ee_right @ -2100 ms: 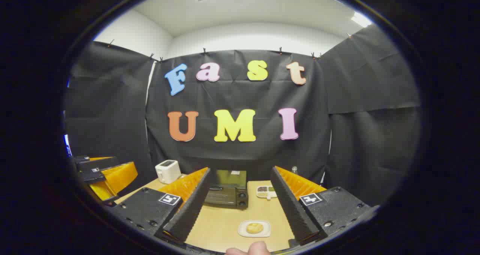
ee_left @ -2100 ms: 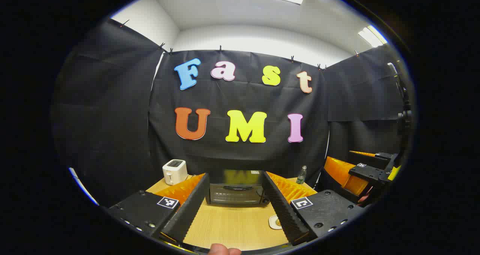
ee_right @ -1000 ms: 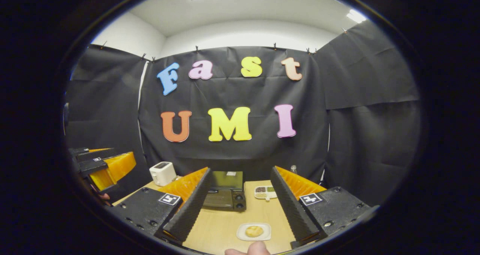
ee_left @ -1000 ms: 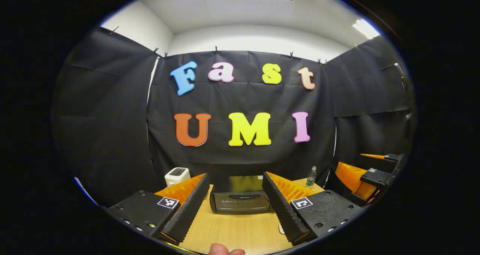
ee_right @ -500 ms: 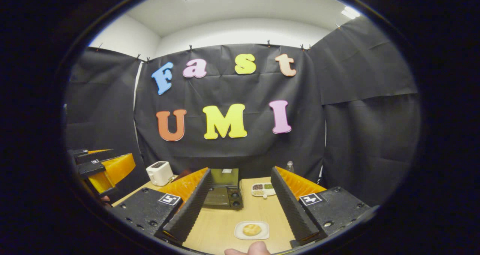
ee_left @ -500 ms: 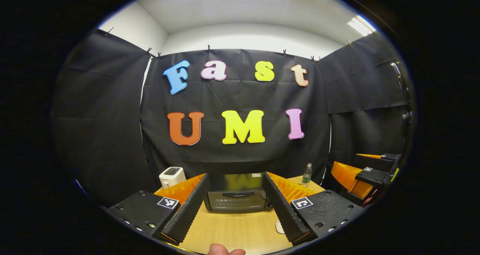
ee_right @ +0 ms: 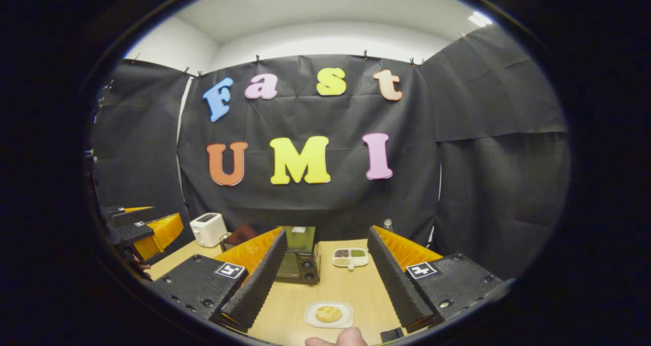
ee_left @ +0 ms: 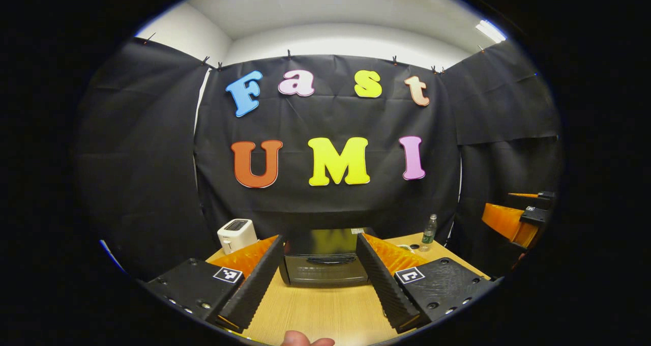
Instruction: Open the electric oven with the left hand, put the food in, and close the electric oven.
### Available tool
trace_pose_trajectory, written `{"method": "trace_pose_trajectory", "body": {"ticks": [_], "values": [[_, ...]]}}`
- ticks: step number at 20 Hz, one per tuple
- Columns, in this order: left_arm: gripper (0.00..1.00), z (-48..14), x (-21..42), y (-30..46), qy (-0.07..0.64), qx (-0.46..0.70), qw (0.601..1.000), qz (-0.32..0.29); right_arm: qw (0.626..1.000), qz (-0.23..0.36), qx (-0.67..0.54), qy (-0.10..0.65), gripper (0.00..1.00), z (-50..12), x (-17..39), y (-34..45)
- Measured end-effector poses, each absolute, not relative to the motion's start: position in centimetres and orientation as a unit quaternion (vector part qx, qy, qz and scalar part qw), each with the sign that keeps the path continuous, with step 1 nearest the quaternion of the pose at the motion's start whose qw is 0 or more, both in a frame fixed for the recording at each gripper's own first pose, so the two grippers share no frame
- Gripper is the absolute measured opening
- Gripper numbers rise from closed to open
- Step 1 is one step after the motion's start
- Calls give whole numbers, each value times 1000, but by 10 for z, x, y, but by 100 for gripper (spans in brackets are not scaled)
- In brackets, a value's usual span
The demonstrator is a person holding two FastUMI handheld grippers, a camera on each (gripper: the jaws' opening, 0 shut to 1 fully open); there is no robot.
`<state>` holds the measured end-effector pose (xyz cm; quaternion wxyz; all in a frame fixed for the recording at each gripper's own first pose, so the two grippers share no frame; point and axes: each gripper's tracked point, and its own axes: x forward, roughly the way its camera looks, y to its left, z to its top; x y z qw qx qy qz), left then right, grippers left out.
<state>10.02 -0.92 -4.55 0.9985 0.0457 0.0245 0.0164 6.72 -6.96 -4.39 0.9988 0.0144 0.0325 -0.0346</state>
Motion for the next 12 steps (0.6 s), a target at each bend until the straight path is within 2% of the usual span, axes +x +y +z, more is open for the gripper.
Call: {"method": "trace_pose_trajectory", "body": {"ticks": [5, 12], "values": [[94, -69, 141, -17, 40, 40, 998, 8, 997, -61, 20, 44, 100, -59, 75, -97], [93, -129, 230, -39, 76, 37, 996, -26, 991, -115, 3, 65, 100, -78, 68, -159]]}}
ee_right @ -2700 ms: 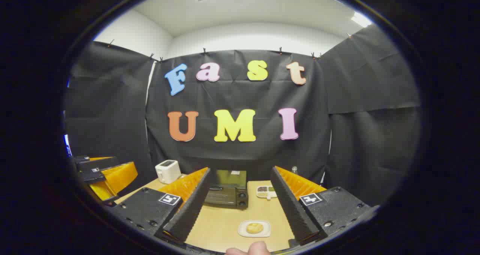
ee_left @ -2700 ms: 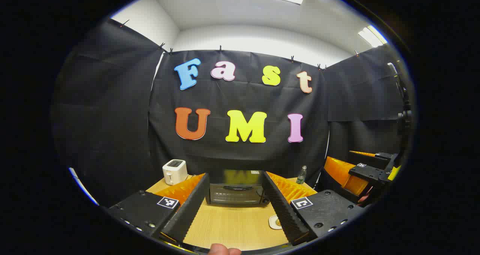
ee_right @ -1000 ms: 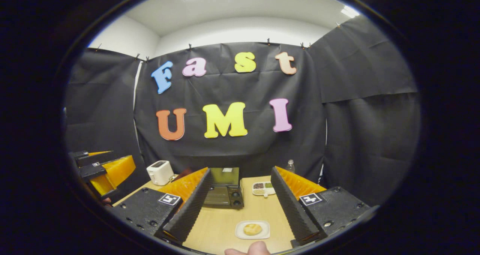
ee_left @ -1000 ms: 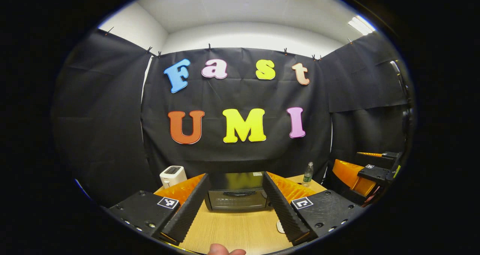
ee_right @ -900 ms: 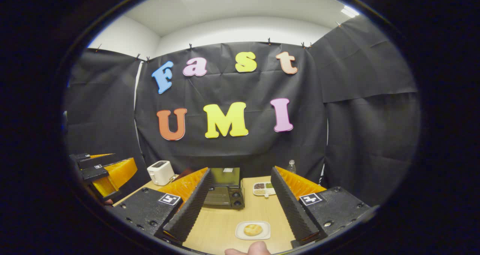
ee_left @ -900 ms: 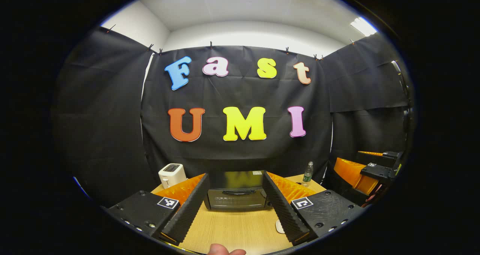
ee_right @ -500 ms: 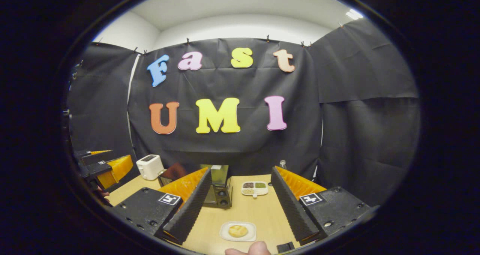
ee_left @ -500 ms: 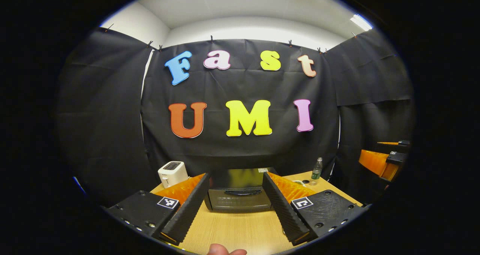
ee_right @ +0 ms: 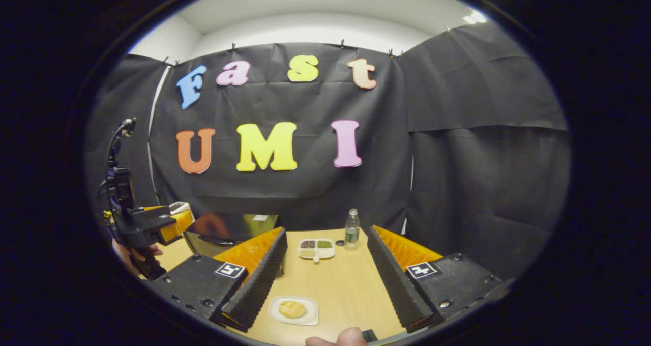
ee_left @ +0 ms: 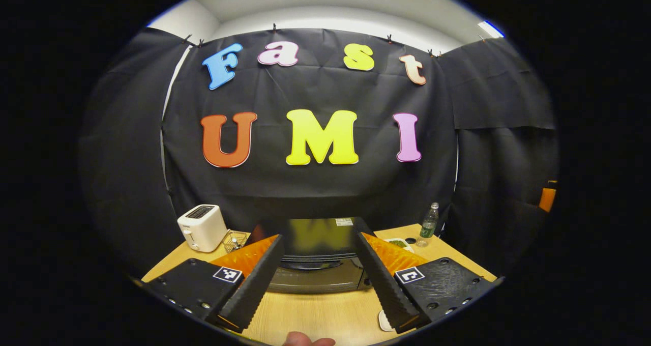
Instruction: Open the electric oven with the left hand, put the food in, and close the electric oven.
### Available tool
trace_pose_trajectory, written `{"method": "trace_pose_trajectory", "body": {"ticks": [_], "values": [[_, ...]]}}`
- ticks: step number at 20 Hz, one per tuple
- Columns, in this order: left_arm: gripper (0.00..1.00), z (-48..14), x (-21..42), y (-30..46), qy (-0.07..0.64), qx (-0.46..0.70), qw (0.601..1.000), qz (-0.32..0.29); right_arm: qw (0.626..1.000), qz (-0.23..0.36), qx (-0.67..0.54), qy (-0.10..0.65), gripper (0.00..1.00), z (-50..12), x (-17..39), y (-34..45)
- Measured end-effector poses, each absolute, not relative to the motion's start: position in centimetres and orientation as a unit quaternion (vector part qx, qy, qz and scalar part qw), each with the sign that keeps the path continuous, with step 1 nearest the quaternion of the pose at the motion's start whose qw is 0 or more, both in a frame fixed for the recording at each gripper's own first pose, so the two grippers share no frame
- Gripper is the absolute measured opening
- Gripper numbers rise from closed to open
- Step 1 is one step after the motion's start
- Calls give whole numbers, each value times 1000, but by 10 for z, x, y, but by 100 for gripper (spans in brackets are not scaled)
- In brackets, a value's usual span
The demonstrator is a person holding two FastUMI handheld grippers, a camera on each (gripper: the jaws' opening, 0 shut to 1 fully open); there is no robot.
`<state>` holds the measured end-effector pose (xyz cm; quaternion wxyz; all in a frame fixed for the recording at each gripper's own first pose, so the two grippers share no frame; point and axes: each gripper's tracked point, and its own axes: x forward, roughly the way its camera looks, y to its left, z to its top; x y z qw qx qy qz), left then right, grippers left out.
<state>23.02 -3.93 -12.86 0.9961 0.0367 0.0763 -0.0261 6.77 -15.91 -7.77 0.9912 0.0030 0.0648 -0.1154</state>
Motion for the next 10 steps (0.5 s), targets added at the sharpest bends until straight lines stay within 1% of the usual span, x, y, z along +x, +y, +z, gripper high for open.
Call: {"method": "trace_pose_trajectory", "body": {"ticks": [4, 6, 10], "values": [[94, -172, 280, -35, 109, 46, 993, -29, 985, -140, 10, 96, 100, -100, 63, -185], [95, -198, 297, -26, 144, 42, 988, -18, 983, -146, 16, 108, 100, -107, 65, -191], [95, -226, 322, -12, 171, 43, 984, -5, 981, -153, 22, 121, 100, -114, 69, -195]]}}
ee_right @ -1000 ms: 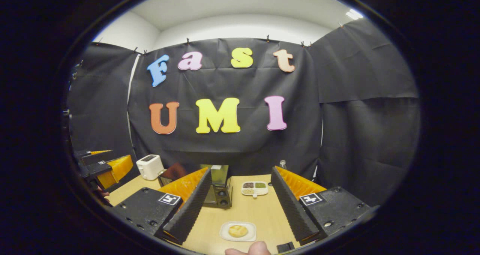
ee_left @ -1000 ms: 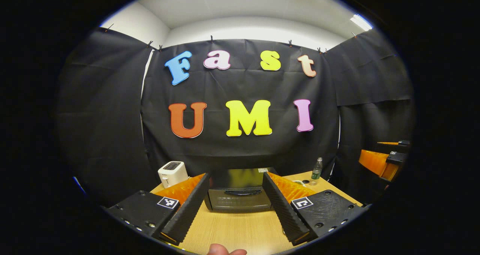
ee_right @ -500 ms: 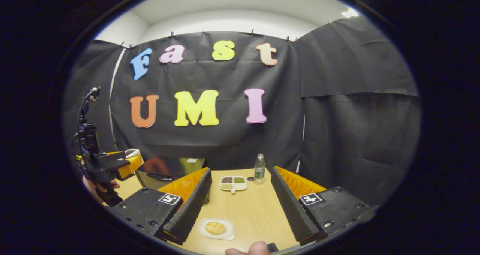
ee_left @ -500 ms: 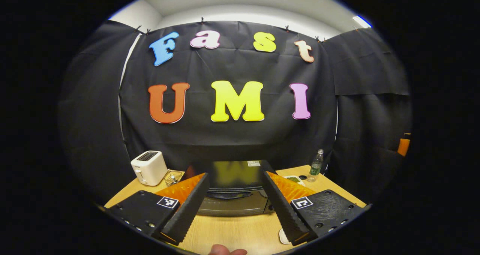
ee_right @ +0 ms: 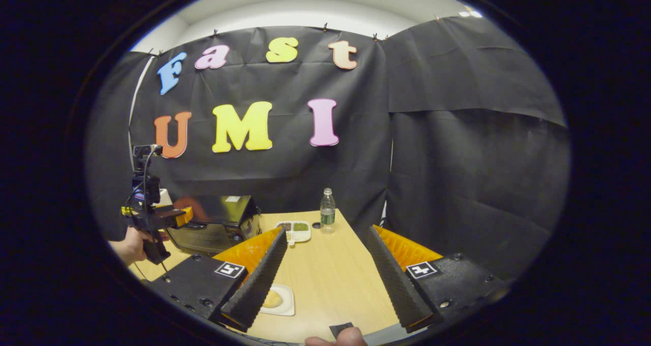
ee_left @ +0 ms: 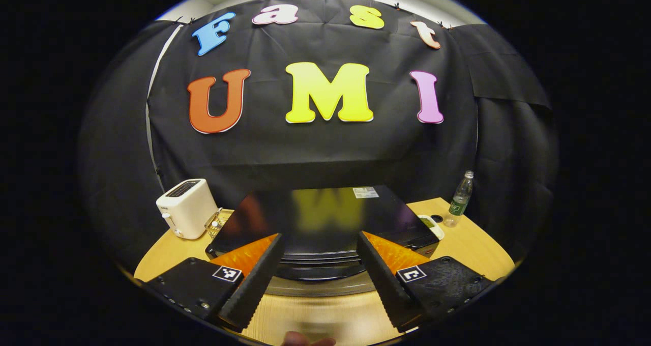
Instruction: Open the electric oven with the left hand, put the food in, and close the electric oven.
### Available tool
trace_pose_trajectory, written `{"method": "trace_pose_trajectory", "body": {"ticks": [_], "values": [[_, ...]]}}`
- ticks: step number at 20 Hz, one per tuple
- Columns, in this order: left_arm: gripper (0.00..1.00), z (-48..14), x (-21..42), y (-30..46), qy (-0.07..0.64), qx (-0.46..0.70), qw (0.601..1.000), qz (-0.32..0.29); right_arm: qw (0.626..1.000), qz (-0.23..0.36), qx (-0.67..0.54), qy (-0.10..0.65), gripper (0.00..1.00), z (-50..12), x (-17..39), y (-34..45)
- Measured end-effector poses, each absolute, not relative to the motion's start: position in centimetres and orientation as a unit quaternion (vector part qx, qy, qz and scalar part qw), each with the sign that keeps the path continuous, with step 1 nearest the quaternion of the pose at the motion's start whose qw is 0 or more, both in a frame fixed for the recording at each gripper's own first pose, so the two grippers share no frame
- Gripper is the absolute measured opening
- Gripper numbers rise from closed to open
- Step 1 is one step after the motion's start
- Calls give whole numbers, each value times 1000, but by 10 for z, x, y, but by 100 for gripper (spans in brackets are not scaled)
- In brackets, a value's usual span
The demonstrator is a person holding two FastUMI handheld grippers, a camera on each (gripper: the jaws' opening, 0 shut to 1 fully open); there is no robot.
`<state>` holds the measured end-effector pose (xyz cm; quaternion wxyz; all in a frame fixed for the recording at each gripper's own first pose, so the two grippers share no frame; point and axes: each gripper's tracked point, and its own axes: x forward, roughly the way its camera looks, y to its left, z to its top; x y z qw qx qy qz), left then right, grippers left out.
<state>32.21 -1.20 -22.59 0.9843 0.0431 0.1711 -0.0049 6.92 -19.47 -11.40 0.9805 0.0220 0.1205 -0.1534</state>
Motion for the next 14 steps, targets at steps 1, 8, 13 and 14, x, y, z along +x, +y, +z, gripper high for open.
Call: {"method": "trace_pose_trajectory", "body": {"ticks": [1, 8, 13, 14], "values": [[95, -232, 325, -9, 179, 42, 983, -3, 980, -154, 25, 126, 100, -117, 70, -194], [97, -256, 329, -2, 202, 41, 979, -1, 982, -139, 22, 129, 100, -112, 74, -173], [100, -259, 318, -1, 201, 46, 978, 1, 979, -135, 49, 146, 100, -117, 68, -165], [98, -258, 311, -1, 201, 45, 979, 0, 978, -137, 54, 146, 100, -115, 65, -165]]}}
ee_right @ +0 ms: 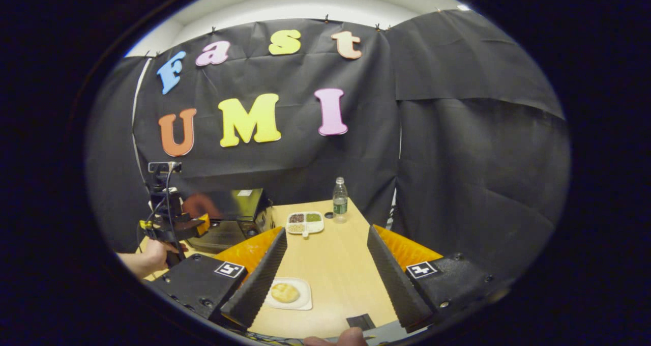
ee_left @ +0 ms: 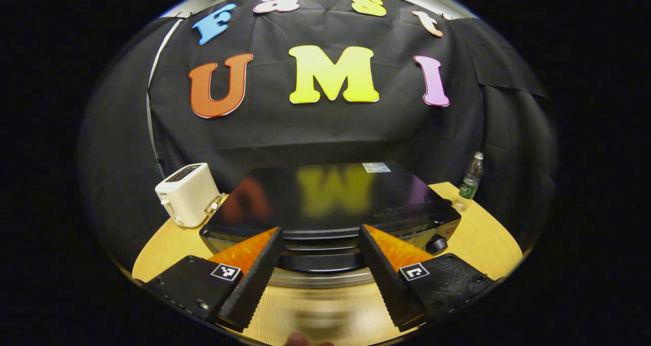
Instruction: Open the electric oven with the left hand, put the food in, and close the electric oven.
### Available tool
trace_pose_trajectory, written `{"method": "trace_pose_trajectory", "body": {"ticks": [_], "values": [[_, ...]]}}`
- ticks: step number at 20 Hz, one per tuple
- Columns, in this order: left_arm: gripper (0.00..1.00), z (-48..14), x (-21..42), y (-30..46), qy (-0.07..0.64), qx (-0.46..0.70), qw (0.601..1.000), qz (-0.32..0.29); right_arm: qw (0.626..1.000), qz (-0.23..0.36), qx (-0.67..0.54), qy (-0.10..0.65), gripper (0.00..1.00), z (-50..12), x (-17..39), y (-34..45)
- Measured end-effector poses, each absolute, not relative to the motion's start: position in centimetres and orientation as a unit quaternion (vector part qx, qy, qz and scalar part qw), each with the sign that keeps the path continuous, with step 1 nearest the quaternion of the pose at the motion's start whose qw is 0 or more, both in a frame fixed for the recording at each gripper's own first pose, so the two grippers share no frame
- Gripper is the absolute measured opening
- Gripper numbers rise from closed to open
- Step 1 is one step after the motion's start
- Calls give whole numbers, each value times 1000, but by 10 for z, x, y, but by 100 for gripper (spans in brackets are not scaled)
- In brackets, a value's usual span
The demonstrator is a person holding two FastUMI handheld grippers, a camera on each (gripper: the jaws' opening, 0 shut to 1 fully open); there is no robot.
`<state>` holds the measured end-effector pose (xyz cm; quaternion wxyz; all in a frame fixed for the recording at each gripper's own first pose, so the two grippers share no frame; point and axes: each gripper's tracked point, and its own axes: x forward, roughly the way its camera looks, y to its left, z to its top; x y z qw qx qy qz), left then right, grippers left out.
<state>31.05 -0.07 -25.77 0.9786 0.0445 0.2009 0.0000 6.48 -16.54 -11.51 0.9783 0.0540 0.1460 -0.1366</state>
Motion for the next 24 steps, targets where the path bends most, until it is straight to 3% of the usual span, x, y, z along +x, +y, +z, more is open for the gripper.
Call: {"method": "trace_pose_trajectory", "body": {"ticks": [3, 5, 6, 7, 8, 9, 11, 12, 13, 24], "values": [[99, -266, 292, 0, 230, 39, 972, 1, 977, -145, 61, 144, 100, -114, 54, -168], [98, -302, 261, 0, 310, 23, 950, -4, 976, -147, 66, 145, 100, -114, 47, -166], [89, -325, 238, 1, 359, 15, 933, -2, 976, -146, 68, 146, 100, -115, 43, -164], [98, -343, 219, 3, 383, 3, 924, -3, 976, -146, 69, 147, 100, -115, 39, -163], [89, -350, 211, 2, 386, -2, 923, -4, 976, -147, 65, 148, 100, -116, 35, -163], [98, -360, 203, 2, 394, -2, 919, -2, 975, -149, 62, 150, 100, -117, 30, -164], [95, -381, 183, 2, 409, -4, 912, 0, 974, -154, 59, 153, 100, -119, 21, -166], [100, -391, 174, 1, 419, -6, 908, 1, 973, -155, 60, 158, 100, -121, 17, -165], [96, -402, 165, 1, 432, -11, 902, 2, 973, -154, 59, 163, 100, -125, 14, -163], [95, -400, 149, 2, 420, 19, 907, -13, 980, -119, 29, 158, 100, -118, -9, -132]]}}
